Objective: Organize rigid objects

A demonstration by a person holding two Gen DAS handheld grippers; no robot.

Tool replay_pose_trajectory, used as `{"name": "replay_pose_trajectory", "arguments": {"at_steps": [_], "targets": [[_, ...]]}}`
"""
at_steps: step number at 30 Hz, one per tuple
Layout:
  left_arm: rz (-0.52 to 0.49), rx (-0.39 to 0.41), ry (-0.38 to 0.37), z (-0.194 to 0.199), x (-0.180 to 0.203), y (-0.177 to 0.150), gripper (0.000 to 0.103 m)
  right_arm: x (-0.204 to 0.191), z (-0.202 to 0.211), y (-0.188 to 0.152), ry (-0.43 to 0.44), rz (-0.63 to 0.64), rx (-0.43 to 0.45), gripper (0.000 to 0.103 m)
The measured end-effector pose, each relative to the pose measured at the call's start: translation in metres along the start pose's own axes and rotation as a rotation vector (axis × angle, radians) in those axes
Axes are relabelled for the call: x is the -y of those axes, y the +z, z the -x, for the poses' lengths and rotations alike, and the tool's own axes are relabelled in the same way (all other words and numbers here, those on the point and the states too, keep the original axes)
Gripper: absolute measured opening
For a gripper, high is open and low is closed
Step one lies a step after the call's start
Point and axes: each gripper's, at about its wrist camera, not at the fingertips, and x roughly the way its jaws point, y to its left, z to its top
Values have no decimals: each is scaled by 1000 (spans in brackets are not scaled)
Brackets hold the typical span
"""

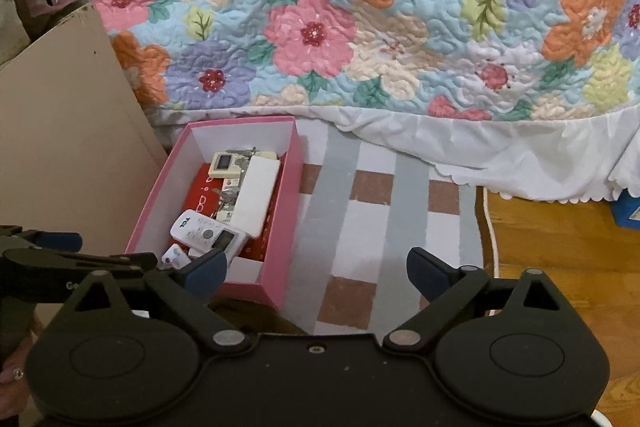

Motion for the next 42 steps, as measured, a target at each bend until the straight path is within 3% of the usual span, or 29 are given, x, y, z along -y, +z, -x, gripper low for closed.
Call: {"name": "replay_pose_trajectory", "arguments": {"at_steps": [5, 15, 25, 32, 42], "targets": [[2, -11, 5, -3, -1, 0, 95, 1, -2, 0, 28, -3, -14, 99], [2, -64, -1, -12, 4, -1, 95, 0, -11, -1, -8, 23, -53, 98], [5, -149, 5, -25, 4, 0, 95, 6, -22, 0, -51, -28, -136, 98], [13, -168, -4, -29, 3, 0, 95, 9, -30, -3, -79, -57, -194, 98], [10, -172, -1, -31, 3, 0, 95, 6, -30, 1, -108, -31, -201, 98]]}}
